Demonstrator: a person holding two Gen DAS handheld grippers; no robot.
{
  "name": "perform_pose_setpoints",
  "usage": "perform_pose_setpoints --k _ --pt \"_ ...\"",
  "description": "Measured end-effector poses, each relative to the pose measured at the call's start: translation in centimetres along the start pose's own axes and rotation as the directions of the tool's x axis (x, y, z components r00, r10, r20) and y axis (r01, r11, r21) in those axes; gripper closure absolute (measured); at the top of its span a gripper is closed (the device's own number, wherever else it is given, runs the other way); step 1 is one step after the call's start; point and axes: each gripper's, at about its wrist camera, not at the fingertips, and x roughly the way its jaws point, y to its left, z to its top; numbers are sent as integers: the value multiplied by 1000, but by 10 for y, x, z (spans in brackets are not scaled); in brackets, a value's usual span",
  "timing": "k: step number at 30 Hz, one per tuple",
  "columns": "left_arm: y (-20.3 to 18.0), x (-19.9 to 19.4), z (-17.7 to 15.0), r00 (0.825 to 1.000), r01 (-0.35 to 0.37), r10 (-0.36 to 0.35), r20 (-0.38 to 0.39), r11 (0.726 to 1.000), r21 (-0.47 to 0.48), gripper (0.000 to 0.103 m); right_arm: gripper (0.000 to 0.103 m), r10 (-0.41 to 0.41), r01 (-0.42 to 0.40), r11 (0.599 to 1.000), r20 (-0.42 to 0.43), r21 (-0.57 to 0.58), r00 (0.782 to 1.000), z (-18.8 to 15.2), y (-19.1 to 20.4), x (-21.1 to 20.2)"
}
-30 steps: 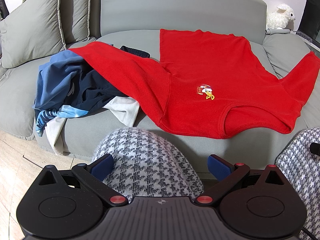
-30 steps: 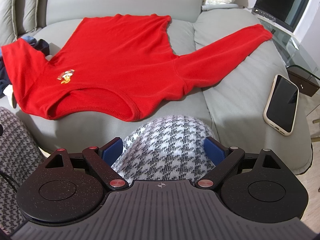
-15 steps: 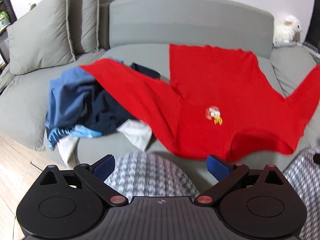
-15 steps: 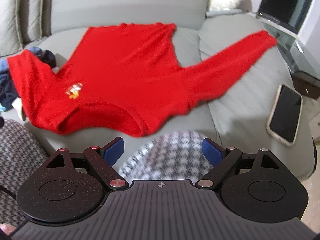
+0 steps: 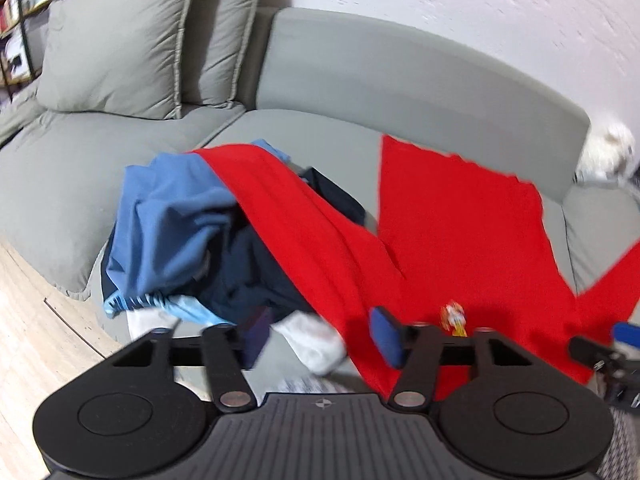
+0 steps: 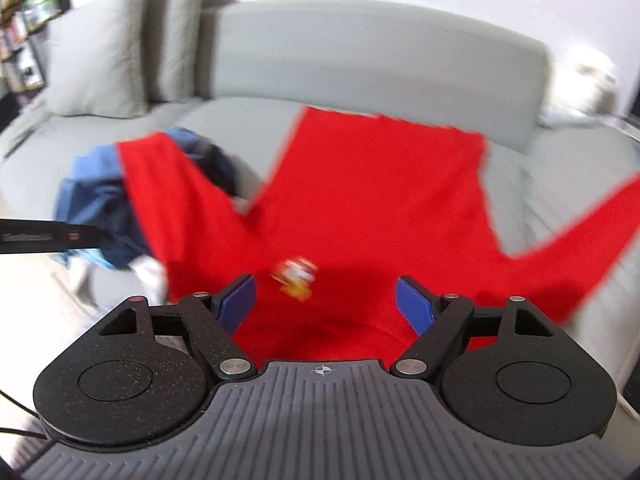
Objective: Fold clothes
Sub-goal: 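Reach the left tool to the red shirt's shoulder and close on it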
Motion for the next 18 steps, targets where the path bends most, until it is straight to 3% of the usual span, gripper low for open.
perform_pose_setpoints --k 3,9,18 --pt "19 9 23 1000 21 -20 12 999 -49 74 26 45 -44 998 24 -54 999 27 36 14" --pt "69 40 61 997 71 -64 48 985 -156 75 32 126 -118 985 56 -125 990 64 95 47" --pt "152 102 121 990 133 -104 98 918 -374 79 39 193 -184 967 36 -178 980 94 145 105"
